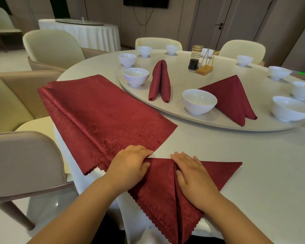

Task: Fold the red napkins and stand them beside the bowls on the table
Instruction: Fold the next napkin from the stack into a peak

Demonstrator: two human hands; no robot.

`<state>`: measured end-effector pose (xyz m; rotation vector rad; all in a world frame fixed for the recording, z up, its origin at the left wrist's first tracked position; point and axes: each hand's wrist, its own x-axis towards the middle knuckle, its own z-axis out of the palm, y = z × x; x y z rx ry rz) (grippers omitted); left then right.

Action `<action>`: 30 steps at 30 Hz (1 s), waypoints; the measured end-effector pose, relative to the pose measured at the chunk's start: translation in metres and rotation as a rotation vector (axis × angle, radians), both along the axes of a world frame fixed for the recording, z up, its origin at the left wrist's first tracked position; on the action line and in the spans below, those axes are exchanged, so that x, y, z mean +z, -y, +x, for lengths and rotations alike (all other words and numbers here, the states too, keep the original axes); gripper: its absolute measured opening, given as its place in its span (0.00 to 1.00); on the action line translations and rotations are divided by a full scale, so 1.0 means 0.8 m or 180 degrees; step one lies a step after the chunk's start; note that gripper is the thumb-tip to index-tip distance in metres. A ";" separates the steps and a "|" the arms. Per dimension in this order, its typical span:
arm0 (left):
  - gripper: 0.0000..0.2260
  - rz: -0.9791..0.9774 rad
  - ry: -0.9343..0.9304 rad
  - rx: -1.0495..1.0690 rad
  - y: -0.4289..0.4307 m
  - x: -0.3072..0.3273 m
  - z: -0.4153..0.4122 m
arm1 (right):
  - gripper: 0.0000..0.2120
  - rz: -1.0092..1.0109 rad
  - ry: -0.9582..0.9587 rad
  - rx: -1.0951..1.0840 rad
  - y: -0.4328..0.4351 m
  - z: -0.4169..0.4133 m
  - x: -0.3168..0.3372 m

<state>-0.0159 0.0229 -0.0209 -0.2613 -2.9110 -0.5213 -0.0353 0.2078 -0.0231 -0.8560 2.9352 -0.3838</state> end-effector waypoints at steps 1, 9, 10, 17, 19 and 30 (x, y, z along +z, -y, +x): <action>0.17 0.0003 0.0108 -0.0038 0.003 0.000 -0.003 | 0.33 -0.0092 0.0040 0.0069 -0.003 -0.003 0.001; 0.14 0.0339 0.0896 -0.0198 0.018 0.019 -0.006 | 0.21 -0.0279 0.0402 -0.0109 -0.037 -0.028 0.039; 0.11 0.0312 0.1141 -0.0235 0.019 0.024 -0.012 | 0.20 -0.0223 0.0511 -0.0152 -0.038 -0.033 0.043; 0.12 0.0028 0.2468 -0.0693 0.021 0.062 -0.034 | 0.07 0.0548 0.1640 0.0208 -0.034 -0.053 0.079; 0.12 0.0023 0.2641 -0.0688 0.021 0.075 -0.038 | 0.10 0.0640 0.1712 0.0301 -0.033 -0.056 0.095; 0.04 -0.0279 -0.2119 0.0495 0.030 0.165 -0.070 | 0.04 -0.0439 -0.1710 -0.0179 -0.011 -0.078 0.180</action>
